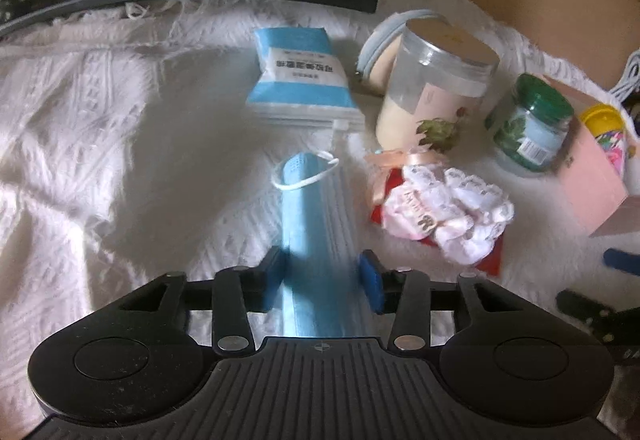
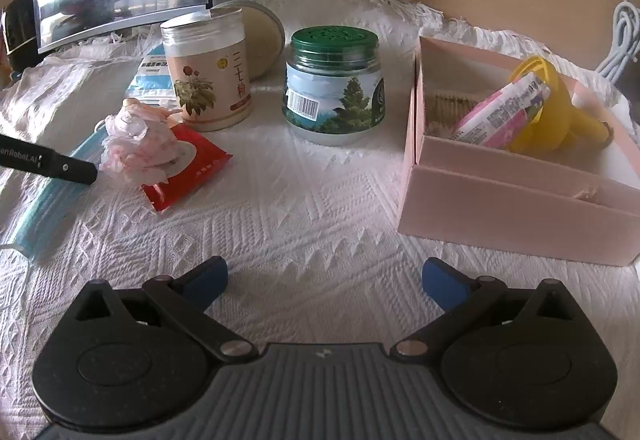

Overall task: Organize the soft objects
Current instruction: 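Grasp the white lace socks with the right tool while the left tool holds the mask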

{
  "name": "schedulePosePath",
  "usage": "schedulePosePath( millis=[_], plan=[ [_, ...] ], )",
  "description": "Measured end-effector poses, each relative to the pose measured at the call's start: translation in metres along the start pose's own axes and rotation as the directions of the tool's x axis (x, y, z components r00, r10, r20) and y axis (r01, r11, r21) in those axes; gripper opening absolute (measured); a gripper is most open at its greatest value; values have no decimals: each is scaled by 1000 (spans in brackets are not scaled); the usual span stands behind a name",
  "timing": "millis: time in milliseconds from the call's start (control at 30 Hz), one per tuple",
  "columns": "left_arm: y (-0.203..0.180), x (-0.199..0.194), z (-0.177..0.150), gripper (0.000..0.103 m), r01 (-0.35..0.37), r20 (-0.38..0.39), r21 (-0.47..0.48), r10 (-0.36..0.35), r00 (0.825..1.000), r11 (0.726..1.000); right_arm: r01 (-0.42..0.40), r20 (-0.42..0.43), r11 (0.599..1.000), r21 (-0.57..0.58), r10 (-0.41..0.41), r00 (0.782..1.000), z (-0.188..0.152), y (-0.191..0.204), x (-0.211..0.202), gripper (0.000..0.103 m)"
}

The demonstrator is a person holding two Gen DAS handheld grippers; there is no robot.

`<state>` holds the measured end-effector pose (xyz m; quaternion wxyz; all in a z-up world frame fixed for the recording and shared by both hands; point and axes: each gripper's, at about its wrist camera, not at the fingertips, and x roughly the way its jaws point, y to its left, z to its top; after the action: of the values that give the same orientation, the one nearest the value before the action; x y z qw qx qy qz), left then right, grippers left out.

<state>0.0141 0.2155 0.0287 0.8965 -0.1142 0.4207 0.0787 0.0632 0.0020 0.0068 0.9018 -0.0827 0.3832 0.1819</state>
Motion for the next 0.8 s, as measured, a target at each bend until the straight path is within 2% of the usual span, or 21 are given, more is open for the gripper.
schedulePosePath(
  millis=[33,100,133,167,200,233,333,400,467,533,567,600,633,800],
  plan=[
    [0,2,2,62,30,-3,-9,-30,1000,999,-1,0,1000,-1,1,1000,0,0,0,103],
    [-1,4,4,63,59,-3,-9,-59,998,998,0,-4,1000,-4,0,1000,1,1,0,102],
    [-1,3,4,53,58,-5,1,-58,998,998,-9,-7,1000,-10,8,1000,4,3,-1,98],
    [1,1,3,18,55,-9,1,-55,998,998,-24,1,1000,-15,24,1000,7,5,-3,88],
    [5,0,1,10,65,-18,-15,-65,998,998,-46,17,999,-17,46,999,11,8,-7,86],
    [11,-1,-1,14,93,-27,-49,-95,995,994,-76,49,997,-22,77,996,19,14,-12,86],
    [25,-9,-11,14,133,-36,-87,-136,990,987,-160,121,985,-69,167,978,47,42,-17,86],
    [29,-15,-15,14,134,-33,-82,-137,990,988,-210,131,973,-93,221,966,66,64,-9,84],
    [33,-20,-19,14,144,-33,-86,-147,989,986,-235,104,966,-108,246,964,80,88,8,81],
    [36,-25,-23,14,152,-34,-83,-155,987,985,-228,53,964,-133,237,970,87,108,30,62],
    [36,-27,-24,13,156,-35,-79,-160,987,985,-226,11,963,-148,230,973,88,114,39,33],
    [36,-30,-26,13,164,-34,-73,-167,985,984,-223,-35,961,-161,221,975,89,119,45,16],
    [35,-34,-28,13,172,-31,-67,-174,984,983,-230,-60,959,-165,223,973,88,119,45,16],
    [11,-47,-35,13,234,-44,6,-233,971,972,-240,-22,962,-131,240,971,76,87,-10,16]
  ],
)
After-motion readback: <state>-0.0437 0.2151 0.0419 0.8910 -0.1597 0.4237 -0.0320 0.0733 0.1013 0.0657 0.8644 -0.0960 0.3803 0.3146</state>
